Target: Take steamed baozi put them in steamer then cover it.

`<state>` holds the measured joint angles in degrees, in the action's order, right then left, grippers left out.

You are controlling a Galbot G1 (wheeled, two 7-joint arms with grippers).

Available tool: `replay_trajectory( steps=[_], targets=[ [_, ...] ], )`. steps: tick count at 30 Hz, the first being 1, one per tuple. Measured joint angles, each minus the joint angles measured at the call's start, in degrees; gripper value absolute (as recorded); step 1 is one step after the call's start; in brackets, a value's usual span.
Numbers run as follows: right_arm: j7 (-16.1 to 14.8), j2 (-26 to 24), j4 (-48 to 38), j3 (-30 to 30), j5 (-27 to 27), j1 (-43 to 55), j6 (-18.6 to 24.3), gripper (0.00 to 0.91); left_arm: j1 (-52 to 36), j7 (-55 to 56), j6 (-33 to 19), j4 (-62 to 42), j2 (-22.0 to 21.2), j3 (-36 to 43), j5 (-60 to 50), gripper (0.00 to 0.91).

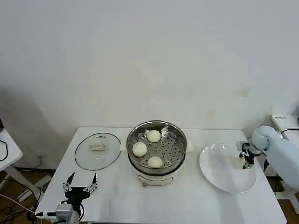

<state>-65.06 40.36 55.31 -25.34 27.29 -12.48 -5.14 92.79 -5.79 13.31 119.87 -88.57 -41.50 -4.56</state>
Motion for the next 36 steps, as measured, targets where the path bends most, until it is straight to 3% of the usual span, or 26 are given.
replay_trajectory(
  steps=[9,21,36],
  targets=[
    [0.1,-2.6,3.7,-0.5,-3.5,1.5,-1.0,0.574,-0.3,0.2,0.0,0.5,-0.6,0.5,0.0,0.907],
    [0.1,-5.9,15.2,-6.3,-16.4,11.4,-6.3,0.574,-0.6,0.2,0.0,1.5,-0.5,0.5,0.1,0.907],
    [1.1,-0.6,22.6,-16.7,-33.8,26.8,-14.8,0.574,-0.1,0.6,0.0,2.7,-0.9,1.1,0.2,0.907]
  ],
)
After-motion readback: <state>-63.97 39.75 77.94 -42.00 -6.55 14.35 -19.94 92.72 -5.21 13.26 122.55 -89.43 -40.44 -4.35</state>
